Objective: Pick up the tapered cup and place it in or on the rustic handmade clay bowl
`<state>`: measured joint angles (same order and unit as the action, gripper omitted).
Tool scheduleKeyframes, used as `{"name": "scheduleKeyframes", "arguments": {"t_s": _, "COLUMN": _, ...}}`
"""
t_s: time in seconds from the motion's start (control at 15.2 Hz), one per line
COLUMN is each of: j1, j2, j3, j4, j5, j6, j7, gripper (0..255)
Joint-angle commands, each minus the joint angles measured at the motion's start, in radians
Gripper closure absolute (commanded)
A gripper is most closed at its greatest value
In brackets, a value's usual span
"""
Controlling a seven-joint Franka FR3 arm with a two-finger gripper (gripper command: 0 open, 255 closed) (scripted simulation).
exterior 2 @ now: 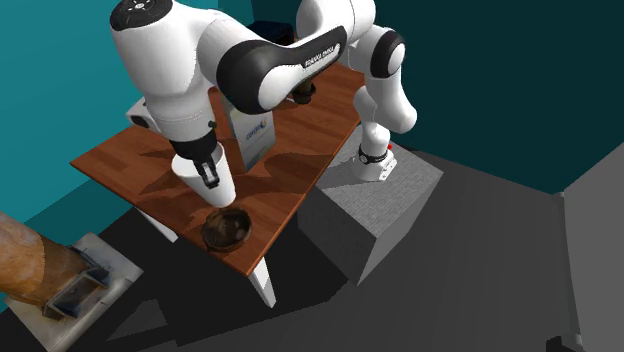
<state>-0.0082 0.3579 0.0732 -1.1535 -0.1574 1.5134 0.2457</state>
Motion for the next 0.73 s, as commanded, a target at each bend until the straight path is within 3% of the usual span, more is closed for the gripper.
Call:
{"name": "scheduleKeyframes", "arguments": {"t_s": 0.0, "j1": 0.015, "j2": 0.108, "j3": 0.001, "j4": 0.171, "j5": -0.009, "j6": -0.064, "j7": 0.003, "gripper": 255}}
{"name": "scheduleKeyframes", "arguments": {"t_s": 0.66, "j1": 0.004, "j2": 0.041, "j3": 0.002, "j4": -0.07, "j5": -0.004, "j6": 0.109, "j7": 0.024, "gripper": 255}}
